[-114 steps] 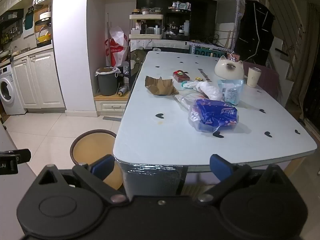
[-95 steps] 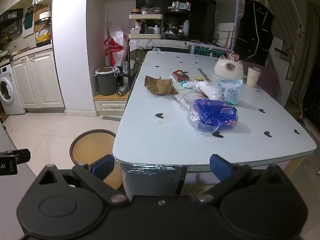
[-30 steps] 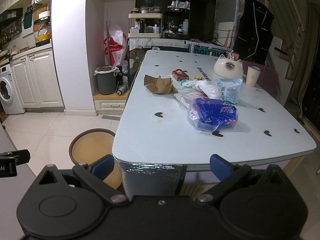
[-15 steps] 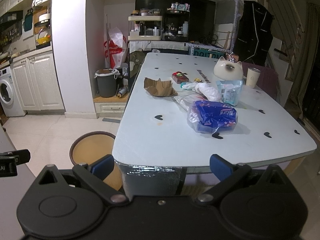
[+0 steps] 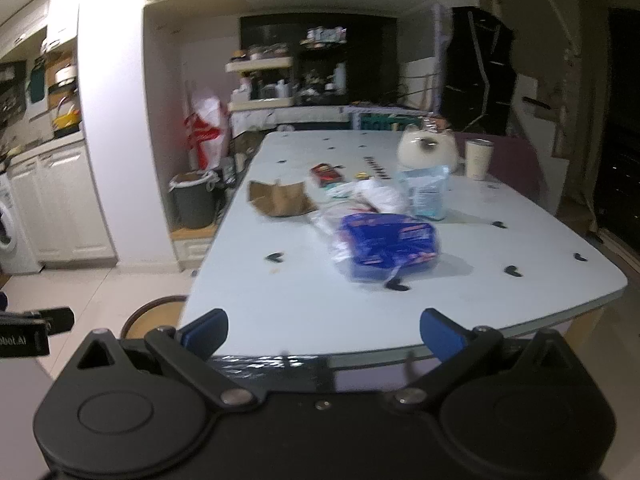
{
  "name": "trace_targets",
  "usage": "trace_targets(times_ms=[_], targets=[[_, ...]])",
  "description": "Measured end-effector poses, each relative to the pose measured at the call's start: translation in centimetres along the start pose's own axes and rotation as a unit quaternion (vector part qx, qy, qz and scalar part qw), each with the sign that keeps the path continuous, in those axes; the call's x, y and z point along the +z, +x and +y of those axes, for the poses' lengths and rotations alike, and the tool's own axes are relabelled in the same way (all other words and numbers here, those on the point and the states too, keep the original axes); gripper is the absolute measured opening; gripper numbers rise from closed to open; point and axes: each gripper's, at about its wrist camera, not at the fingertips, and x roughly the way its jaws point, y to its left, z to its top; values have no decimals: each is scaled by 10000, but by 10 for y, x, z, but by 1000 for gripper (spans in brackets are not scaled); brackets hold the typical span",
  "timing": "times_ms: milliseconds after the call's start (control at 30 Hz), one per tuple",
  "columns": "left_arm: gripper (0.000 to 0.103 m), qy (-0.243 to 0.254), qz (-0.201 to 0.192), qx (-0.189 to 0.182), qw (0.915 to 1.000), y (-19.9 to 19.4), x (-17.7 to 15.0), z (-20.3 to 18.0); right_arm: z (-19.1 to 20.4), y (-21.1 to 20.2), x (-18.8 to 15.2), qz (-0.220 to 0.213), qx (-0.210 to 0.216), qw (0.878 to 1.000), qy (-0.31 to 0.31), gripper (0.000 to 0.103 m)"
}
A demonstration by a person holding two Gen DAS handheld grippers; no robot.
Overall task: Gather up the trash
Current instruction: 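Grasp the brown cardboard with the left tool while the right tool grasps the blue tissue packet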
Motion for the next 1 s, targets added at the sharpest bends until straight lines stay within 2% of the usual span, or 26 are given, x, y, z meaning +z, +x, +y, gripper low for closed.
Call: trace_targets(times_ms=[300,500,567,633,700,800,1000], targets=[[103,290,209,-413,9985,54,4,-48,-56,36,-15,125,-197,9978,617,103],[103,525,313,-659,9960,93,22,-70,-74,63,-21,161,-535,9953,792,103],[103,607,345,-734,9949,106,31,-75,-79,73,-20,208,-457,9950,864,103],[103,701,342,-728,9943,116,40,-80,-85,84,-19,193,-148,9945,1020,103],[103,795,329,-725,9937,126,49,-83,-86,94,-15,172,-10,9935,1129,103],[103,883,300,-817,9923,141,63,-85,-78,110,-5,71,-115,9950,991,103],[103,1034,471,-1339,9845,174,85,-83,-55,148,26,24,-150,9959,890,103]])
